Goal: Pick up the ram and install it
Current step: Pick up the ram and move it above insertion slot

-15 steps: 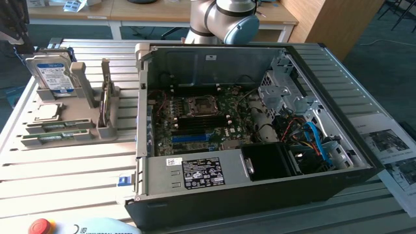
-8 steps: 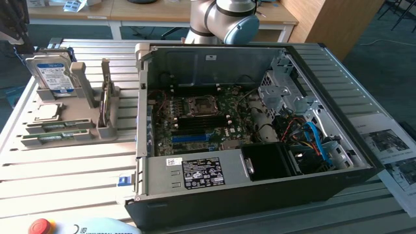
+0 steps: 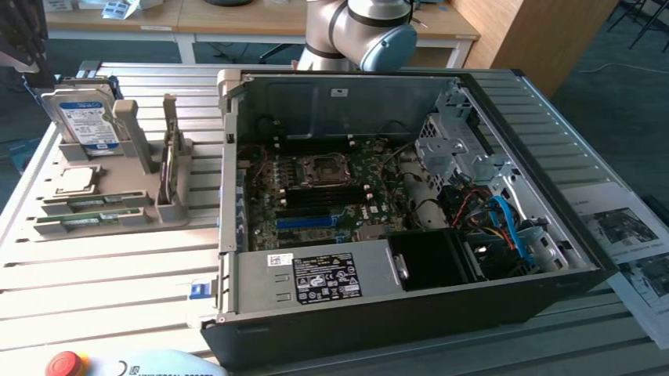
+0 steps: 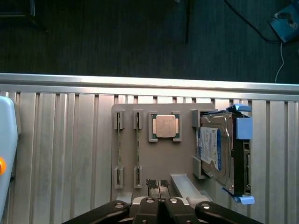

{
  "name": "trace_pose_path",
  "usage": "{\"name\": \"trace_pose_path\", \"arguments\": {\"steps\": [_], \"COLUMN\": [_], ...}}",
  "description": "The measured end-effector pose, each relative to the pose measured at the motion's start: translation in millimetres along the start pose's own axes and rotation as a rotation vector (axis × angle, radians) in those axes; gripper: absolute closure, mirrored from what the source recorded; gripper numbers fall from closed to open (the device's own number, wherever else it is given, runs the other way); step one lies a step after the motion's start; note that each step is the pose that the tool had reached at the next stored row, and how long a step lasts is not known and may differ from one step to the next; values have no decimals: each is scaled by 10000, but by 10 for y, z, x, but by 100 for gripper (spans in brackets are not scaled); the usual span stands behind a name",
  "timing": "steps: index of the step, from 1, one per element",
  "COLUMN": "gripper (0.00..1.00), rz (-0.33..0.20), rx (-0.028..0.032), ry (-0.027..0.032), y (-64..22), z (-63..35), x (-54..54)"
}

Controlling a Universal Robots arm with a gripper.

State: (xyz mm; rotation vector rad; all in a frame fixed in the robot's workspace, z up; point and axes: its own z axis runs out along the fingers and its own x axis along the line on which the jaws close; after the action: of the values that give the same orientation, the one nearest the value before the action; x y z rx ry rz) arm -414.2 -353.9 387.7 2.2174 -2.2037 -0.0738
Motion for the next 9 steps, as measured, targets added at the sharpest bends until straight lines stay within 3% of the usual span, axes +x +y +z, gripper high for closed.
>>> {"name": "trace_pose_path", "arguments": {"steps": [9], "gripper": [89], "rz": [0], "rx": [0], "ry": [0], "y": [0], "z": [10], "x": [0]}}
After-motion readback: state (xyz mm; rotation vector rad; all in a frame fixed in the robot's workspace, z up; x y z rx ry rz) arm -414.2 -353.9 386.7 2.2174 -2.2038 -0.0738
